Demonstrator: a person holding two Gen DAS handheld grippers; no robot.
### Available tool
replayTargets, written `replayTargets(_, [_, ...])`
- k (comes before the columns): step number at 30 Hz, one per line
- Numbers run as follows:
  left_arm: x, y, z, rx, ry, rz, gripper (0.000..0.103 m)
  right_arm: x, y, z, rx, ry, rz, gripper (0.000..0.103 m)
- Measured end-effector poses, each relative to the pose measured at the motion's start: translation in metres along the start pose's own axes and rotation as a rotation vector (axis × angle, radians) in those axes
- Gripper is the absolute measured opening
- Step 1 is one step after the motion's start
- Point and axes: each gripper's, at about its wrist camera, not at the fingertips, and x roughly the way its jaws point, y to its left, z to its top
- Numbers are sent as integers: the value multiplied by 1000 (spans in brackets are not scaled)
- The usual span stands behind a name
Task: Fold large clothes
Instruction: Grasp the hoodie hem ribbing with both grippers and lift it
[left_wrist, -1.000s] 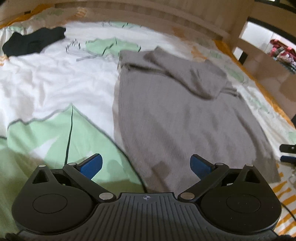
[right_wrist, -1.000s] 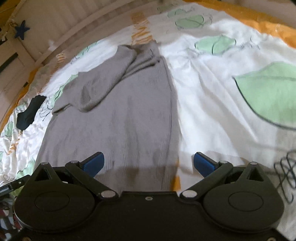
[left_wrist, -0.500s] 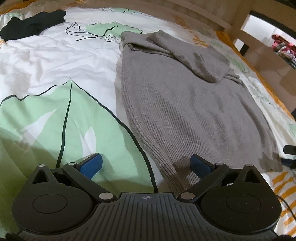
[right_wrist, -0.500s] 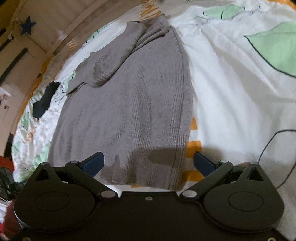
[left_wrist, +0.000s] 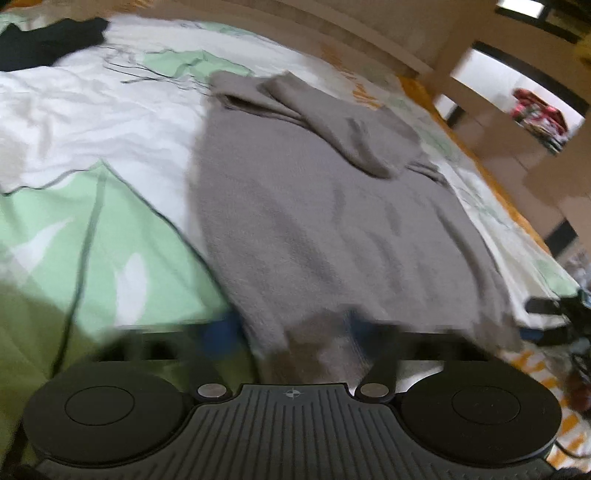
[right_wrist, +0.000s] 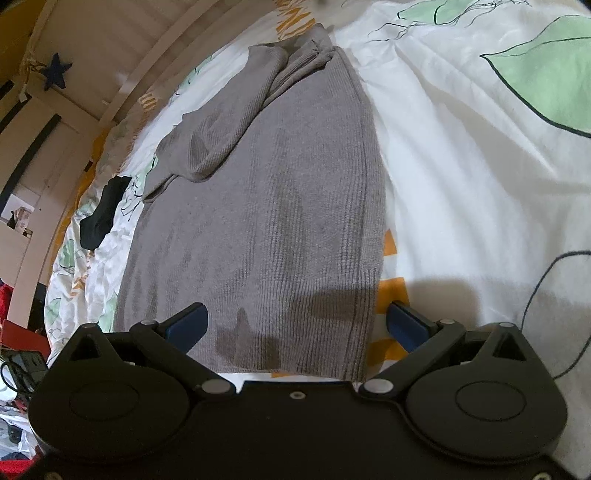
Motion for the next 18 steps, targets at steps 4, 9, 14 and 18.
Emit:
replayTargets(4, [0,18,2,-110,3,-33,7,-1,-2,0,3,0,5,103])
replayTargets(9, [2,17,3,-101,3,-26,7,-6,-7,3,43,-15,42,101])
replayTargets(14, [3,20,2,-115,2,-37,7,-8,-12,4,95,-17,3,68])
replayTargets(18, [4,21,2,-115,2,-38,8,1,-13,4,99,20,-66,18])
